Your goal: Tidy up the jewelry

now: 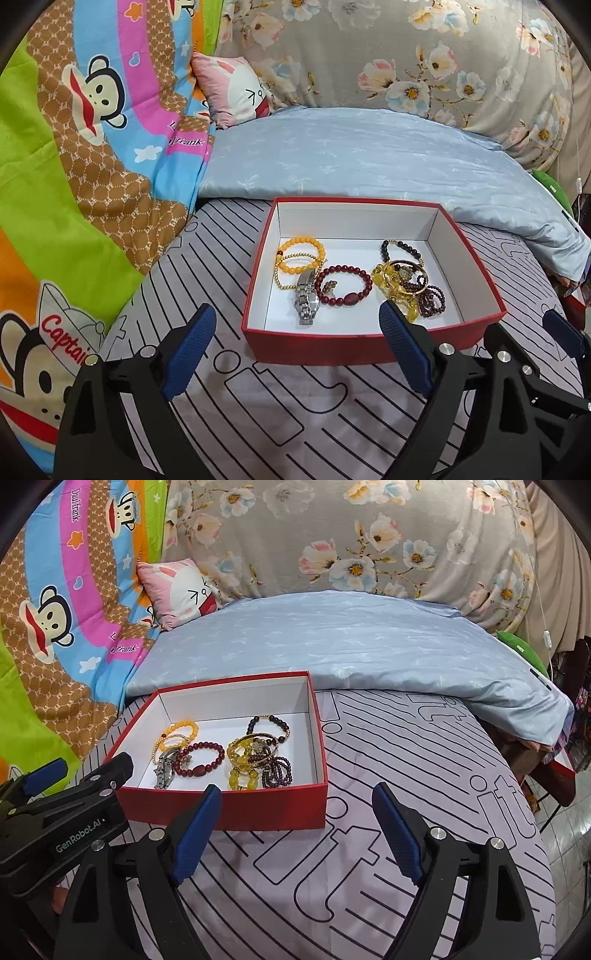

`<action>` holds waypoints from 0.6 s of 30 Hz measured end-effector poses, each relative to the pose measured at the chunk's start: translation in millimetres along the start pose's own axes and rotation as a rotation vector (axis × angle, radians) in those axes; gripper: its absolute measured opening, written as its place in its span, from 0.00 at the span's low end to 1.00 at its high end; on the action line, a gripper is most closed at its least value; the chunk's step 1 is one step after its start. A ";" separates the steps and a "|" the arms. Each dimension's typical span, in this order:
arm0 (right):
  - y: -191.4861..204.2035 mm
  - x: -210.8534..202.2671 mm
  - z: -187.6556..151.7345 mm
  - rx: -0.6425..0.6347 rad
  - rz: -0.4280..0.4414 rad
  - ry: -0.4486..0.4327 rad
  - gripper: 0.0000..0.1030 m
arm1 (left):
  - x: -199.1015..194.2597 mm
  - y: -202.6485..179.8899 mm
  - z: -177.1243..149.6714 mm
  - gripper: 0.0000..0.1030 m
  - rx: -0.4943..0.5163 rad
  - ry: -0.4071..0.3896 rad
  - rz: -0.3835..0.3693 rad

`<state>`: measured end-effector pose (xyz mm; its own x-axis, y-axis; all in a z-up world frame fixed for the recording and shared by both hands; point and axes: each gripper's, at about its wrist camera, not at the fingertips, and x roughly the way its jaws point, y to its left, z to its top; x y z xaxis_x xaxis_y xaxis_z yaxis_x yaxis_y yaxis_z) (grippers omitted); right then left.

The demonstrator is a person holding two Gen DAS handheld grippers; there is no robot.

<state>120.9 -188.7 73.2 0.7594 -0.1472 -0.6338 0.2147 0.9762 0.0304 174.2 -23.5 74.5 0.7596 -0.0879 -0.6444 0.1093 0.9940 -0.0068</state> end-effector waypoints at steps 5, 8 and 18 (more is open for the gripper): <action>0.4 -4.4 -6.7 0.004 -0.005 0.001 0.79 | -3.4 3.9 -7.9 0.83 -0.020 0.005 -0.004; 0.3 -4.6 -10.3 0.005 -0.011 0.007 0.79 | -3.4 3.8 -11.2 0.83 -0.021 0.012 -0.003; 2.3 -7.0 -15.8 0.008 -0.028 0.016 0.79 | -6.5 4.4 -16.5 0.83 -0.017 0.010 0.012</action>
<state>106.3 -182.9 65.5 0.7429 -0.1718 -0.6469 0.2404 0.9705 0.0184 159.1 -17.5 66.0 0.7544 -0.0749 -0.6522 0.0889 0.9960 -0.0116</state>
